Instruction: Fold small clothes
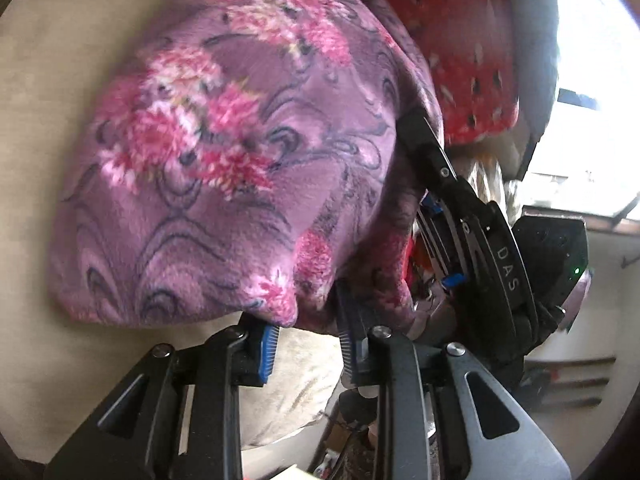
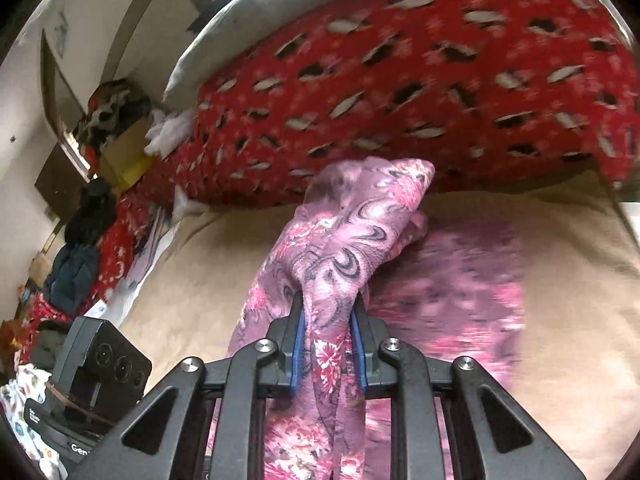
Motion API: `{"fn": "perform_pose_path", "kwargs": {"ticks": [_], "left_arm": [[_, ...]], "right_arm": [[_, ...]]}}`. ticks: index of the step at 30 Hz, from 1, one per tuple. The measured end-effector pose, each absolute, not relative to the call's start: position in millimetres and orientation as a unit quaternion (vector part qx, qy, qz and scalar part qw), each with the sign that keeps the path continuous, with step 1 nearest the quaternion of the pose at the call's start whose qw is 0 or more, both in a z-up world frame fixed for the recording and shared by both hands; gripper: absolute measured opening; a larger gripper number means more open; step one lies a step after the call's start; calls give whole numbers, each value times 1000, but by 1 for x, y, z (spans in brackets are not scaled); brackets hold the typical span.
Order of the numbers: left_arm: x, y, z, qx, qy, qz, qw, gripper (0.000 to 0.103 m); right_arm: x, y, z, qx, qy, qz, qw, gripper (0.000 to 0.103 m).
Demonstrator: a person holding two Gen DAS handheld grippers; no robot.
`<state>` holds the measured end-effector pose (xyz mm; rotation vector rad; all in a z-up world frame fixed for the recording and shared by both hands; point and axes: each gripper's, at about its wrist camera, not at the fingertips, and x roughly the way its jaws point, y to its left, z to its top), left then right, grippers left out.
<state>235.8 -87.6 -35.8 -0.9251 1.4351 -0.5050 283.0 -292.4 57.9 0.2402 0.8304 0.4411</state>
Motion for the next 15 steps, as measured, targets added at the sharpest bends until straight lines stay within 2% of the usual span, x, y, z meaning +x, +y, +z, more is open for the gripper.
{"fn": "perform_pose_path", "kwargs": {"ticks": [5,11,13,15], "left_arm": [[248,-129,-56,-379,655,-220,616,23],[254,-133,-81,-348,688,-210,601,24],[246,-129,-72,-320,686,-230,611,24],[240,-120,-53,-291,672,-259,630,26]], "right_arm": [[283,-329,42,125,410,181,885,20],[290,-353,-12,151,455,149,865,20],[291,-363,-21,190,456,158,855,22],[291,-373,-18,228,459,168,842,32]]}}
